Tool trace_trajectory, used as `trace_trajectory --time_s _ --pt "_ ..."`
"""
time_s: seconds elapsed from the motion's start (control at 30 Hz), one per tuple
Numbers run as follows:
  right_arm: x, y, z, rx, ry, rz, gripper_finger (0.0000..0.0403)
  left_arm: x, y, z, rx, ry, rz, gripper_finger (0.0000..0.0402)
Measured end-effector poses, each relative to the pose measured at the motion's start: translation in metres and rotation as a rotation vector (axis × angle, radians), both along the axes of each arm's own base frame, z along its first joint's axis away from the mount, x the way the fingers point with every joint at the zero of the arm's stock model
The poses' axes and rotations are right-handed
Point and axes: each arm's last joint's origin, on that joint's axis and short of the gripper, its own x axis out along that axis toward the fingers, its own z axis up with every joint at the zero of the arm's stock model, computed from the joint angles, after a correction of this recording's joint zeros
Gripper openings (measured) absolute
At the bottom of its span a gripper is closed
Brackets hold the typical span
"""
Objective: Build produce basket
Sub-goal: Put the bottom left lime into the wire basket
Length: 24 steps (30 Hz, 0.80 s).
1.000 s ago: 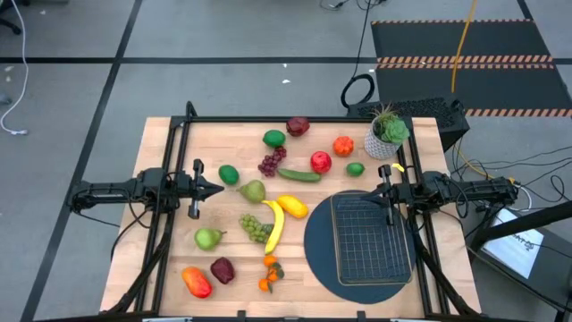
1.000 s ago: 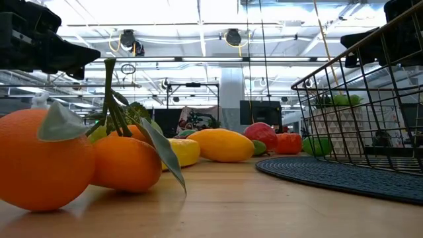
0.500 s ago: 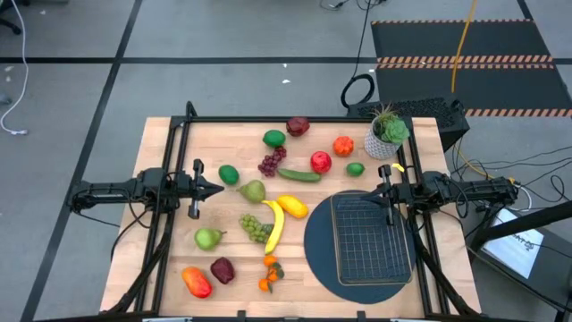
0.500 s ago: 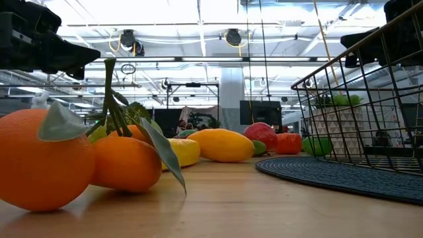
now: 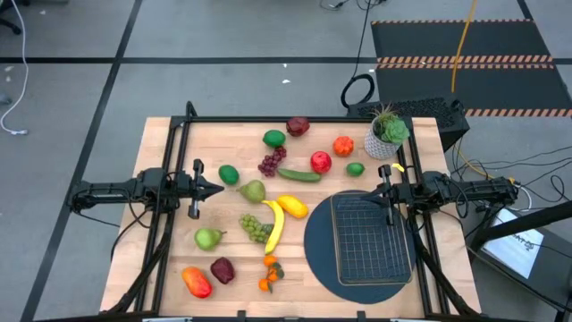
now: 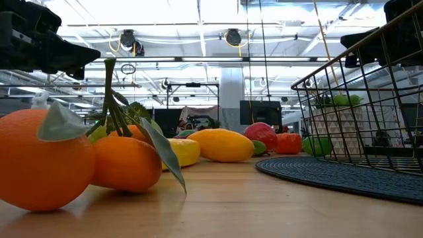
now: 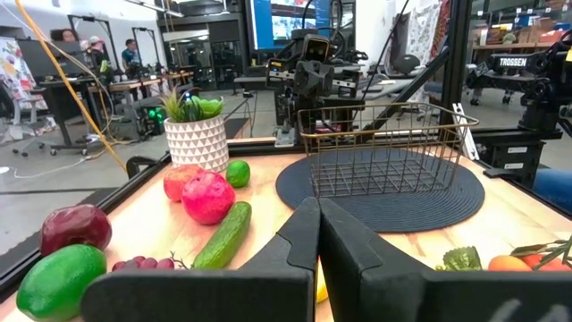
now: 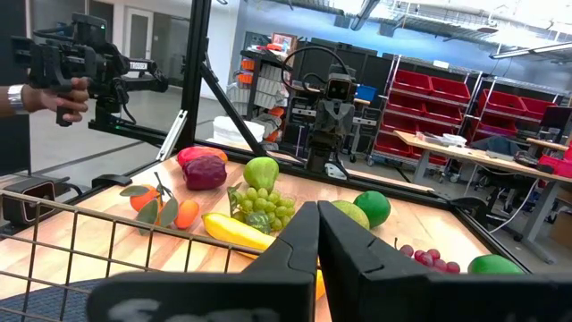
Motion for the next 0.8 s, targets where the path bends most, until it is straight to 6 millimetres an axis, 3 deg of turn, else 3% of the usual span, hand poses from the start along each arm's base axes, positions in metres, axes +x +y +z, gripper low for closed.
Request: trace_trajectory --time_s 0.5,0.8 --pt "0.0 0.0 0.0001 0.002 0.0 0.0 0.0 0.0 0.0007 -0.0001 -0.005 0.0 0.026 0.001" --pt "0.0 0.0 0.0001 0.123 0.016 0.011 0.0 0.0 0.0007 -0.0001 0.0 0.0 0.026 0.001"
